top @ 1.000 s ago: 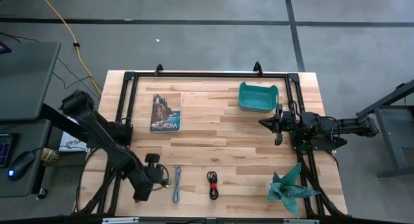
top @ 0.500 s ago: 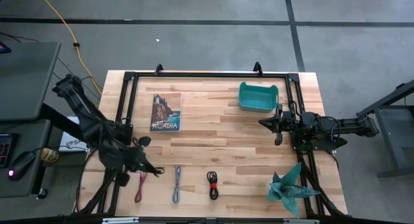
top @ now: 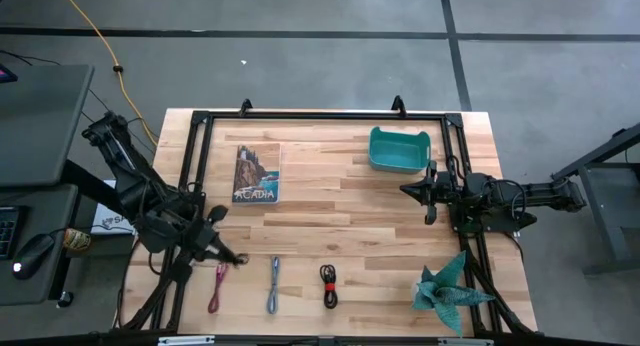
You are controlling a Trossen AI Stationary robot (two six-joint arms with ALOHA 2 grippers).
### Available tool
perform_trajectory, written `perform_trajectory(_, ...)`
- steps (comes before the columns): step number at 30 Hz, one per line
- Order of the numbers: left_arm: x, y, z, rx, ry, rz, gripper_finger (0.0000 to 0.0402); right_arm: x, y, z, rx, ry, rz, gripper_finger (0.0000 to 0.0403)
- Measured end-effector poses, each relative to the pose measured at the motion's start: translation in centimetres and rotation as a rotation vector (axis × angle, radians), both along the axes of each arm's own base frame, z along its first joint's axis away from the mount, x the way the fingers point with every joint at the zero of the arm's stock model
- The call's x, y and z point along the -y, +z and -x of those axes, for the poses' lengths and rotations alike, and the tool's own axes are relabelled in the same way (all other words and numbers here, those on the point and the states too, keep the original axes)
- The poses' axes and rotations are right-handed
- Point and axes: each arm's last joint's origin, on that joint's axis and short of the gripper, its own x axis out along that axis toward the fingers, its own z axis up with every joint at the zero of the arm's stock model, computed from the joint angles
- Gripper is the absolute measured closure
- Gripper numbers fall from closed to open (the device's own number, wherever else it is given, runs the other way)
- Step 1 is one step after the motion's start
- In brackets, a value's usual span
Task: Pick and place USB-C Cables
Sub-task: Put the left black charger cable into the green bin
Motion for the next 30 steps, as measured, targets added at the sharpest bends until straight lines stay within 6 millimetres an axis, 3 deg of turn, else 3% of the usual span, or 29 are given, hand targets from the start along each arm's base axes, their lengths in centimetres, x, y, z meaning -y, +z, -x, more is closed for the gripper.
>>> perform_trajectory(9, -3.2, 0.0, -2.4, 0.051, 0.198, -0.19, 0.0395, 0.0, 0.0, 0.0, 0.0, 0.0, 0.0, 0.0402)
perform_trajectory(16, -6.6, 1.1, -3.7, 0.112, 0.193, -0.216, 0.0395, 0.0, 0.0, 0.0, 0.0, 0.0, 0.0, 0.0402)
perform_trajectory(30, -13.1, 2.5, -2.7, 0.226, 0.244, -0.189, 0.0395, 0.0, 0.0, 0.0, 0.0, 0.0, 0.0, 0.0402)
